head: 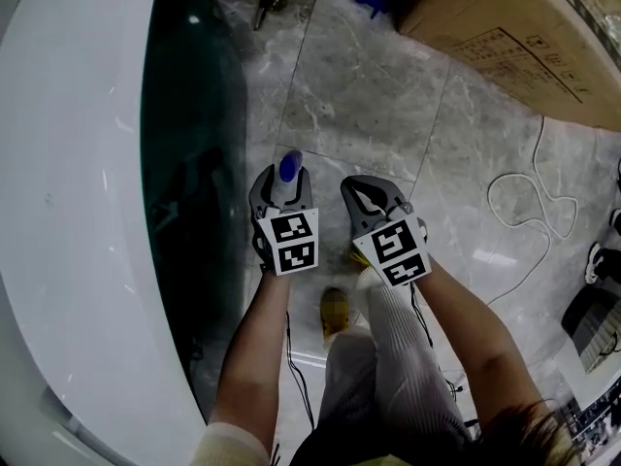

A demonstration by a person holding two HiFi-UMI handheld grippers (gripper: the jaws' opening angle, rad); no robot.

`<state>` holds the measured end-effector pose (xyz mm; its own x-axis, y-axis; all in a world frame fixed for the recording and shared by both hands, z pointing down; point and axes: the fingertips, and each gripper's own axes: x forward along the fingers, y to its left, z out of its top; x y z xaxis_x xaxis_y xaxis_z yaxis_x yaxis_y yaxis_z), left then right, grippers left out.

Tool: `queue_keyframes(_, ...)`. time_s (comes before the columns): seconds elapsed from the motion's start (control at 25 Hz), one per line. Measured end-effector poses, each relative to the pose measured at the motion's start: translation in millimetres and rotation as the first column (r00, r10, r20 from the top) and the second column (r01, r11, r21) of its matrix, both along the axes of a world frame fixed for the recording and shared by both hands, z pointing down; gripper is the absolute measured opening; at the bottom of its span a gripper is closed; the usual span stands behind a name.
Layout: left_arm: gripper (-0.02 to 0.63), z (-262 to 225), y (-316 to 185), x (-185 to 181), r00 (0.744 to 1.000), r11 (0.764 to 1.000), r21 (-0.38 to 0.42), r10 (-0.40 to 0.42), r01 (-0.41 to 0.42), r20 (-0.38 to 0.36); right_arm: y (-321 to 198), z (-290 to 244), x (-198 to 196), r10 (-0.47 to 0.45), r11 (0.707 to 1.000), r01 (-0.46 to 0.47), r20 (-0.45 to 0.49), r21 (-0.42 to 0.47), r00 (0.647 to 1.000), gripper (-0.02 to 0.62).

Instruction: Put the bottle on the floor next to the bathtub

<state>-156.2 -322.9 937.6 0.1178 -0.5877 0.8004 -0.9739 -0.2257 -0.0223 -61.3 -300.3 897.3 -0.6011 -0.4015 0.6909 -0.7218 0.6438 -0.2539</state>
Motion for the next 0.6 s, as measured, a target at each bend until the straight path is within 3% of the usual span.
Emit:
queue_keyframes(0.28,0.258,-81.5,1.2,16.0,1.000,0.999,0.035,0.009,-0.008,-0.026,-9.2,-70.6,3.7,-0.024,0.999,0.024,0.007,0.030,1.000,0.028)
queue_keyframes(0.6,0.233,-190.5,2.0,25.6,0.992,0.994,0.102,-0.025,0.037,-0.122,-23.4,-162.6,7.0,-0.018,0.998,0.016,0.032,0.060,0.999,0.028)
